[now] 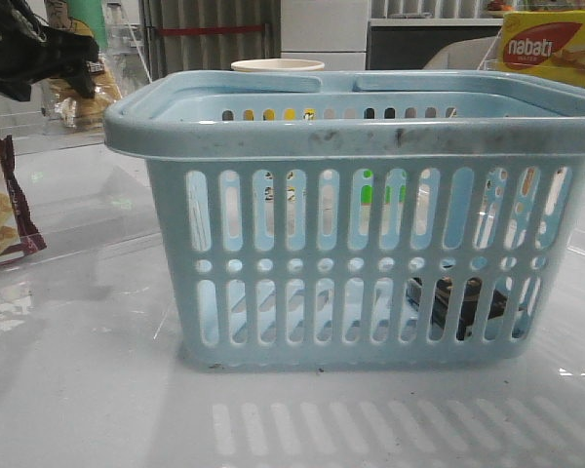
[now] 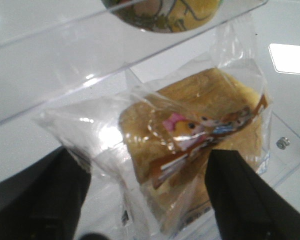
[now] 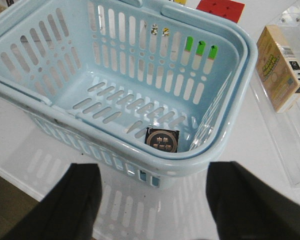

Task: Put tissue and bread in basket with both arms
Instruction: 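Lift the wrapped bread and carry it over the basket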

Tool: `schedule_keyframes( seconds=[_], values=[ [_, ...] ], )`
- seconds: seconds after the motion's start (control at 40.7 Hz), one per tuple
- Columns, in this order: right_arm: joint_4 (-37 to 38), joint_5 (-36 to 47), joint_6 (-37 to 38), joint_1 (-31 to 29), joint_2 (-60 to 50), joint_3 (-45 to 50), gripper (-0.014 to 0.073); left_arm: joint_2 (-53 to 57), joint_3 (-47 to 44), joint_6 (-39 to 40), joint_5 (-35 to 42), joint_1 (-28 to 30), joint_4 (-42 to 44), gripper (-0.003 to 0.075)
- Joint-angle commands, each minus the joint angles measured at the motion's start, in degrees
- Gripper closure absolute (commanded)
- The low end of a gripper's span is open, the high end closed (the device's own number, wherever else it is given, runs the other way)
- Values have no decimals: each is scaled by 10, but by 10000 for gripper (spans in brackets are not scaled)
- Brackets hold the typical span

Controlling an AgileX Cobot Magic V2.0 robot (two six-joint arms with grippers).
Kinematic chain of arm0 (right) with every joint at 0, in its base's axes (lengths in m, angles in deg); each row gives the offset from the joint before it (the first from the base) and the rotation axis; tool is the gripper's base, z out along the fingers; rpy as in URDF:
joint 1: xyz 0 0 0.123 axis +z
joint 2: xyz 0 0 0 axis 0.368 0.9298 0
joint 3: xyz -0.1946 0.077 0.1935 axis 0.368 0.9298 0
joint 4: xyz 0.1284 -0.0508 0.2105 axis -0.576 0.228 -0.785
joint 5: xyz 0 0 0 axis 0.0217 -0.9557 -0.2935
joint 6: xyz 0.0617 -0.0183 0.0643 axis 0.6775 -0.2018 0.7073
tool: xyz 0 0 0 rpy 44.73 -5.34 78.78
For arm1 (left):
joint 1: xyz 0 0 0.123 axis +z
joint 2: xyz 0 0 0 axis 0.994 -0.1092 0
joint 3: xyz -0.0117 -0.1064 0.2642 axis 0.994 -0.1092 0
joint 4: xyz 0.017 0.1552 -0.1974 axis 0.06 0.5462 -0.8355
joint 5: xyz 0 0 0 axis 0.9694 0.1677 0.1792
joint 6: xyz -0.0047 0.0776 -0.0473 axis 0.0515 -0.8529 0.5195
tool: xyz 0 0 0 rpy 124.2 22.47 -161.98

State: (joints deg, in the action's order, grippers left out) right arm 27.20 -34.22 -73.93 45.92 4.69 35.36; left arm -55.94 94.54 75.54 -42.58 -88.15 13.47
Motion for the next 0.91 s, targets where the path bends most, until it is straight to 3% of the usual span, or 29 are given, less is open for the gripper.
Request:
schedule_keyframes(
  seconds=[0.0,0.221,0.344,0.639,0.885],
  values=[
    [2,41,-6,1,-2,-15,43,31,21,3,45,0,-5,356],
    [2,41,-6,1,-2,-15,43,41,21,3,26,0,-5,547],
    [2,41,-6,1,-2,-15,43,74,21,0,-26,-1,-5,633],
    [2,41,-6,1,-2,-15,43,209,21,-10,-132,-6,1,630],
    [2,41,-6,1,-2,-15,43,334,21,-114,-219,-85,3,630]
  ],
)
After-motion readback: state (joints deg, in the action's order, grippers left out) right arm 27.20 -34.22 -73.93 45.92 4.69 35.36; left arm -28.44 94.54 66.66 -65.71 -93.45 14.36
